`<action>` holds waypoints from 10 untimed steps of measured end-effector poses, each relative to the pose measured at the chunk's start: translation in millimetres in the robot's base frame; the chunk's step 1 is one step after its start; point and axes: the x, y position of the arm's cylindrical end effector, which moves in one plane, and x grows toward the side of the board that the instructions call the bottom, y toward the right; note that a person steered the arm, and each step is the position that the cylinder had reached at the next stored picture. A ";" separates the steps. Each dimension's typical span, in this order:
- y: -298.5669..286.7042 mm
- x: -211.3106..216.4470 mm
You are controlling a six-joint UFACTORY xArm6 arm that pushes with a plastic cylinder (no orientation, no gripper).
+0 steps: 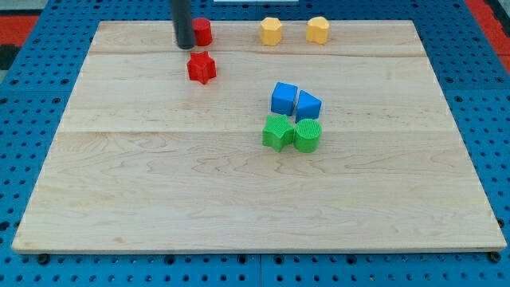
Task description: Slightly move the red circle towards the yellow hexagon
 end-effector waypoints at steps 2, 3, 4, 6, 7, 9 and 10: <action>-5.8 -23.8; 8.7 -31.0; 17.0 -36.5; 17.9 -40.9; 18.3 -40.9; 30.4 -40.9; 43.2 -40.8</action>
